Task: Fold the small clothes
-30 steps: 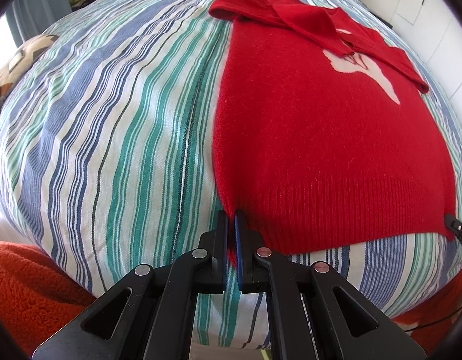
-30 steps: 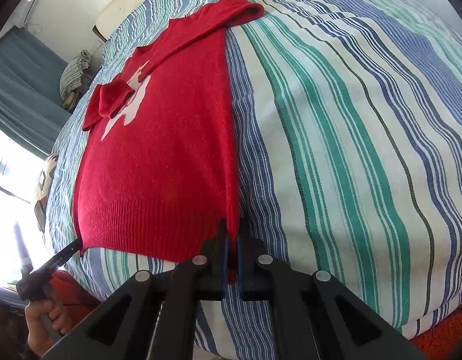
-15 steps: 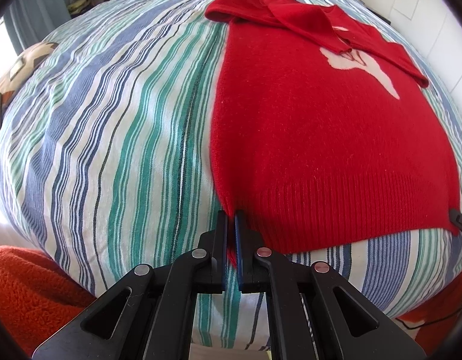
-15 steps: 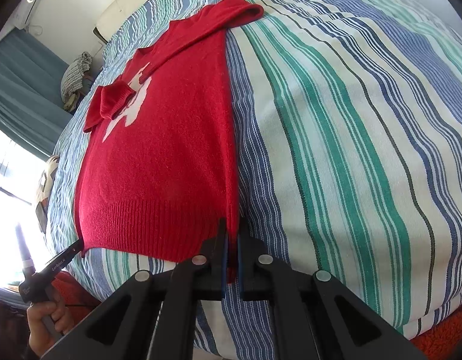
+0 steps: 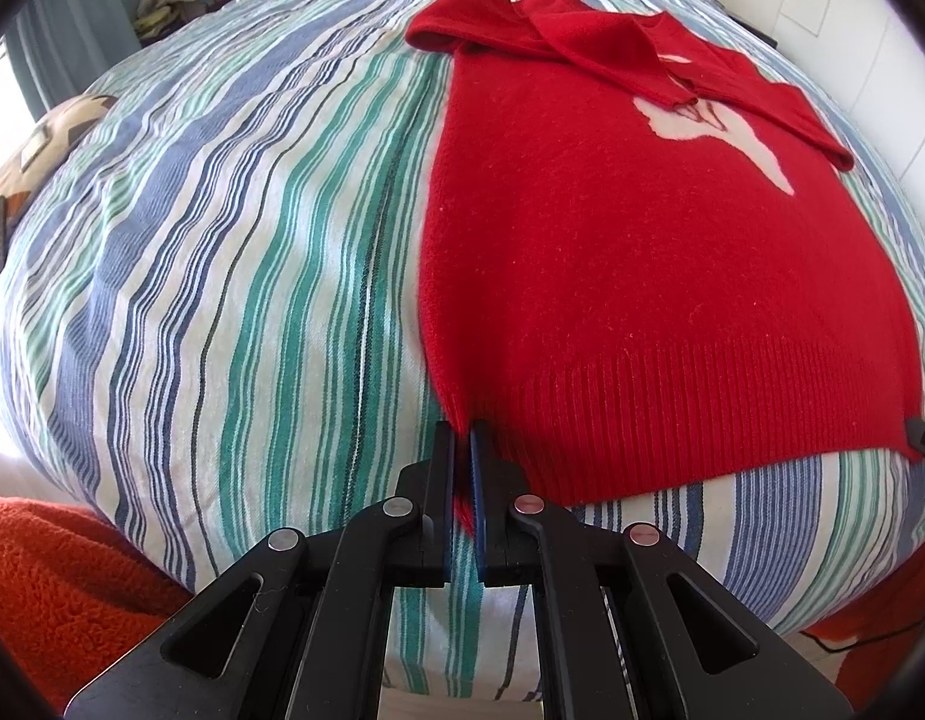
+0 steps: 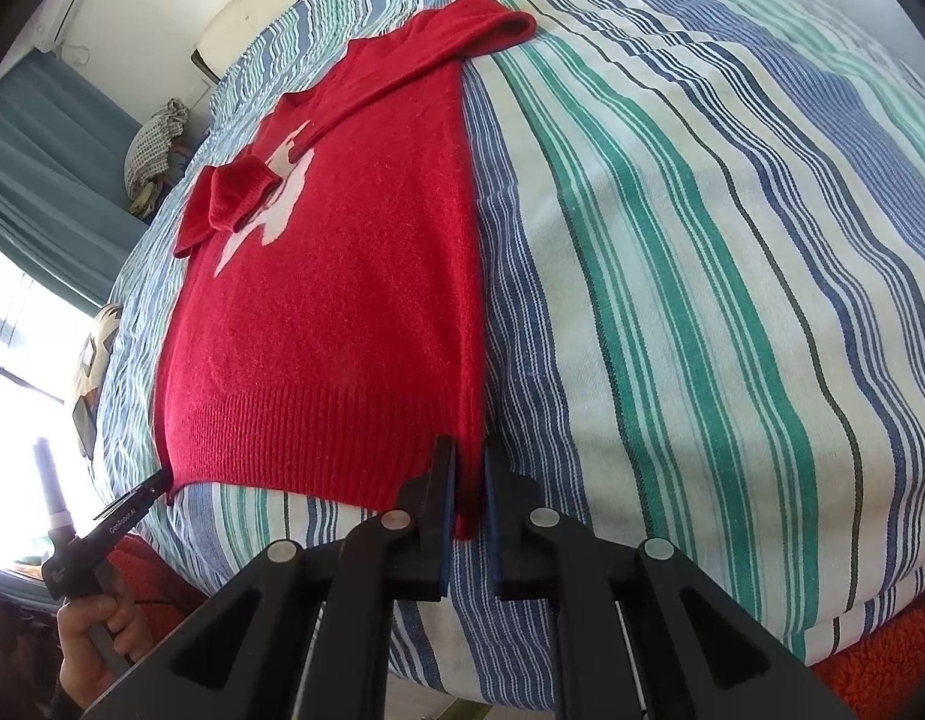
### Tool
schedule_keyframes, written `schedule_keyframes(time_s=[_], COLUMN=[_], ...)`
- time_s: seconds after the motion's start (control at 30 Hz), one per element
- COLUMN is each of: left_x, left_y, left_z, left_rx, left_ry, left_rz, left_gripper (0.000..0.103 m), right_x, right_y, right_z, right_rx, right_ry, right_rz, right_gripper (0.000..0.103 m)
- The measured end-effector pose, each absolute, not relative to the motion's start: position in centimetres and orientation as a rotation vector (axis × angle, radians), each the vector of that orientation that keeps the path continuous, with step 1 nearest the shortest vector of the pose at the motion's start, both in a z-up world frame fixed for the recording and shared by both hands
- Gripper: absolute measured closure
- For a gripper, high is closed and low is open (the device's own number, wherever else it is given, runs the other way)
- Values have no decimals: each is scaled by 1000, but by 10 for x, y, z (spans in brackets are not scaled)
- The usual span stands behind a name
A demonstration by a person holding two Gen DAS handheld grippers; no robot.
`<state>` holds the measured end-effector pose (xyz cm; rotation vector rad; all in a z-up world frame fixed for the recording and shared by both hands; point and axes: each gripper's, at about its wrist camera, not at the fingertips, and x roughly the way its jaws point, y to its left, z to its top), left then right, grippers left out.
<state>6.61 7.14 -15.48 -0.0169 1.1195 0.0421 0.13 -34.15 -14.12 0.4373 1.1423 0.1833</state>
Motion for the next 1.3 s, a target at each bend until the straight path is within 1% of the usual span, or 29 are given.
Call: schedule_keyframes(time_s=[0.2,0.3,0.37,0.4,0.47,0.5,0.57,0.63,0.73,0.83,0.9,0.93,0.97,1.03,1.1,1.13,1.17,1.2,1.23,1.3], left_x=[66,64,62,61,58,57,53,51,47,37,33,33,34,38,46,47,47,49,52,52], left_y=[73,72,71,71,72,73,75,77,83,92,107,116,126,147,165,172,177,179,180,182], left_z=[-154,-152,-151,-150,-147,-146,-143,-141,-134,-109,-88,-79,-72,-66,-72,-78,-85,-92,-98,-104], left_rx=[-15,2,16,19,16,15,17,17,1,-24,-62,-81,-102,-157,-222,-246,-251,-244,-241,-252], left_ry=[1119,1117,1112,1111,1111,1113,1115,1121,1125,1054,968,925,885,834,832,831,836,859,891,913], left_rz=[40,44,52,54,53,55,59,70,72,84,104,129,162,221,268,285,310,338,352,350], left_gripper=[96,90,80,77,63,59,45,39,39,39,28,20,17,17,17,17,17,17,17,17], right_x=[-5,-9,-10,-11,-14,-15,-17,-20,-25,-27,-18,-9,3,32,65,82,98,114,130,157], right_y=[-338,-336,-335,-335,-335,-336,-339,-346,-356,-369,-378,-380,-380,-377,-360,-346,-329,-309,-289,-249], right_z=[-137,-135,-134,-134,-133,-133,-133,-134,-132,-115,-94,-81,-67,-40,-16,-8,-3,-3,-6,-20], right_rx=[397,375,362,356,348,348,356,376,412,406,322,247,165,49,-43,-93,-146,-208,-278,-422], right_ry=[1158,1162,1166,1168,1175,1179,1188,1195,1198,1152,1098,1067,1039,975,920,903,892,890,893,902], right_rz=[172,167,164,163,158,157,150,131,104,65,31,15,6,26,94,146,212,277,333,418], right_gripper=[91,90,90,90,90,90,90,90,90,89,89,89,87,84,75,62,44,38,36,36])
